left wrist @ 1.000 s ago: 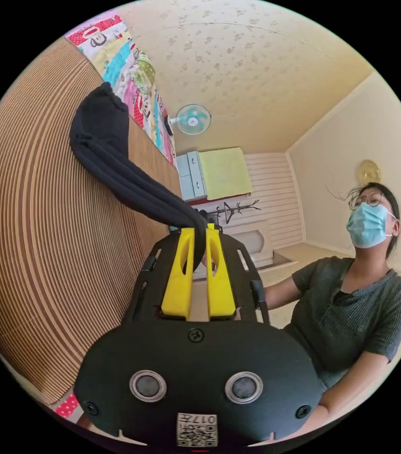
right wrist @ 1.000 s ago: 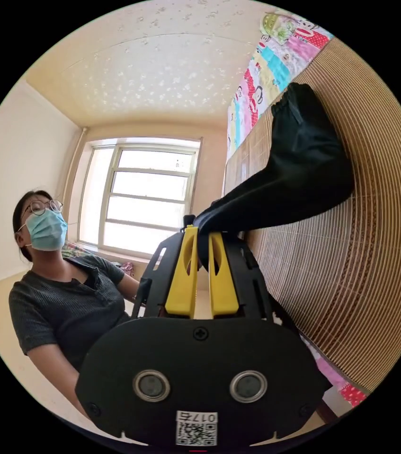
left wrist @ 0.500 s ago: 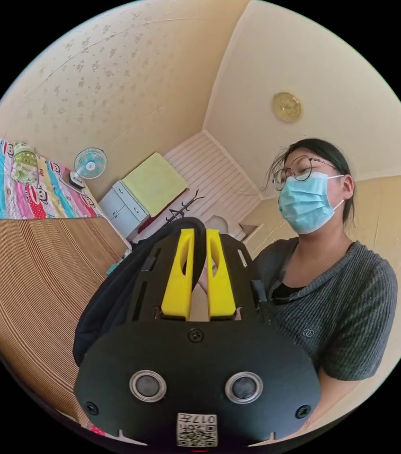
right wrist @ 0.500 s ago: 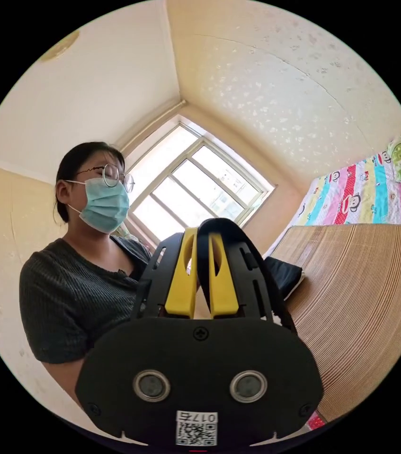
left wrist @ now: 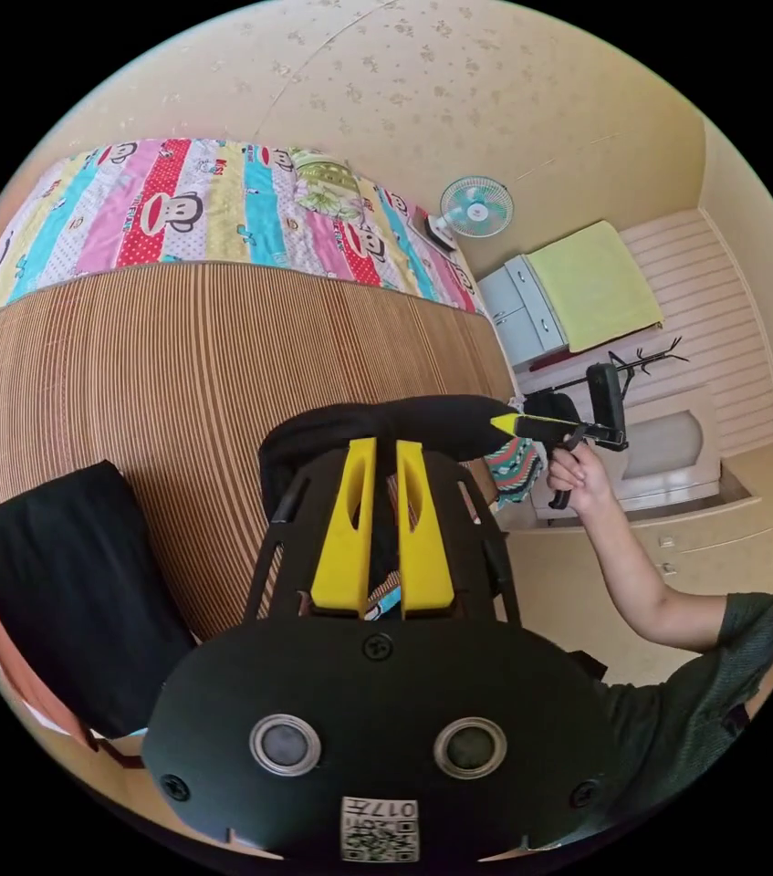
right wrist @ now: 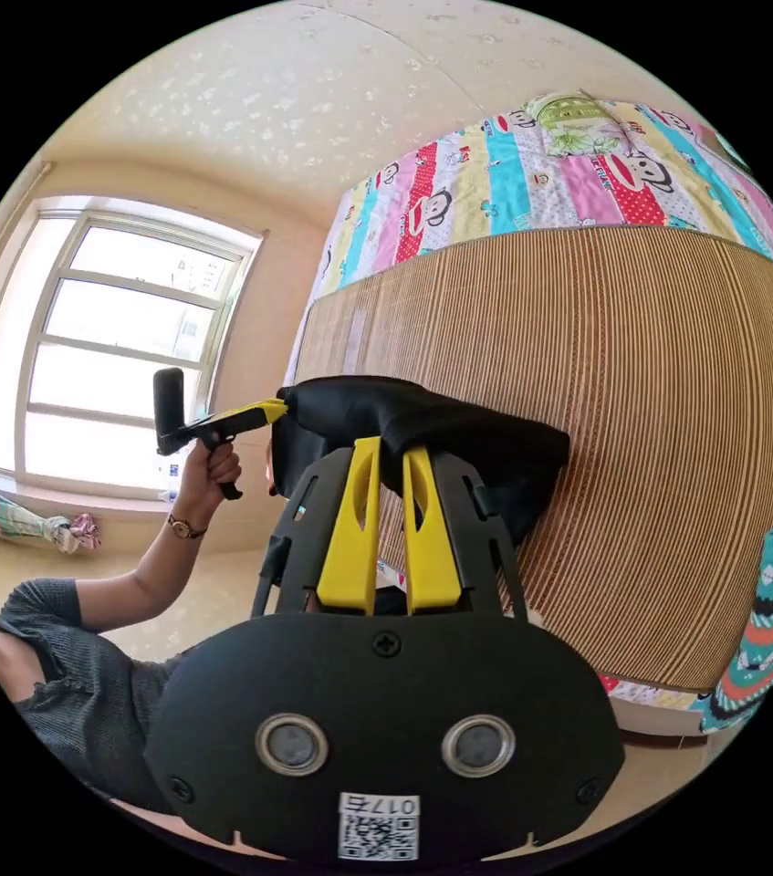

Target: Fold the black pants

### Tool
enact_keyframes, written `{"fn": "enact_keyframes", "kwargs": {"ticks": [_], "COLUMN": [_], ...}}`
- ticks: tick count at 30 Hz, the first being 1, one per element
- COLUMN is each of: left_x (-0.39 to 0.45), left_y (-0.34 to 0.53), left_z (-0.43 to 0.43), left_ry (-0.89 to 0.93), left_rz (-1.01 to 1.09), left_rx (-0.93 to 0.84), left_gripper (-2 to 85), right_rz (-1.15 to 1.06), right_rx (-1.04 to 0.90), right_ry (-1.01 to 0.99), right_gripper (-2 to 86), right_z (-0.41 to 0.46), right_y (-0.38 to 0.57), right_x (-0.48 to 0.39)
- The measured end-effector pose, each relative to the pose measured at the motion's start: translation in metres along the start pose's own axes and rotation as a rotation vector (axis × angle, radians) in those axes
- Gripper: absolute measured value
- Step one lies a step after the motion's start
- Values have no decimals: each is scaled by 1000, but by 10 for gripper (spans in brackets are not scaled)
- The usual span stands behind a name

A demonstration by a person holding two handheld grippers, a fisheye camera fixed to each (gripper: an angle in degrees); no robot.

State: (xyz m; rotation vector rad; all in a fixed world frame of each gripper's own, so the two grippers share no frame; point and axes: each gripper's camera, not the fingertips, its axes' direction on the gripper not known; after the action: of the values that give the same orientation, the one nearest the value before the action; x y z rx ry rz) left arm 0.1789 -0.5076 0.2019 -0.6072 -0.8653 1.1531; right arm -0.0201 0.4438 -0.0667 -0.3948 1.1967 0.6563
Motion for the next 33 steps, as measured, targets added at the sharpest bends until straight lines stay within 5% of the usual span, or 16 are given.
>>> {"fn": "enact_keyframes", "kwargs": {"ticks": [3, 8, 10, 19, 24, 27, 33], "left_x": [-30, -86, -101, -159, -189, -186, -201], "left_y": [65, 167, 179, 37, -13, -9, 49], "left_z": [42, 122, 132, 150, 190, 184, 182], "left_ry": [82, 78, 137, 110, 106, 66, 347], "left_rz": [-64, -322, -397, -317, -300, -282, -440], "left_rx": [-102, -359, -333, -107, -175, -120, -138], "left_gripper": [-5, 5, 74, 169, 187, 178, 92], "right_rz": [114, 619, 661, 506, 530, 544, 545], "right_rx": [-56, -160, -118, 16, 40, -65, -148], "right_ry": [-60, -138, -181, -289, -326, -308, -346], "right_gripper": [16, 46, 66, 173, 186, 183, 144], "right_z": [44, 101, 96, 89, 118, 149, 163], "right_y": [64, 190, 205, 94, 46, 41, 78], "right_x": [41, 144, 156, 188, 206, 206, 189]}}
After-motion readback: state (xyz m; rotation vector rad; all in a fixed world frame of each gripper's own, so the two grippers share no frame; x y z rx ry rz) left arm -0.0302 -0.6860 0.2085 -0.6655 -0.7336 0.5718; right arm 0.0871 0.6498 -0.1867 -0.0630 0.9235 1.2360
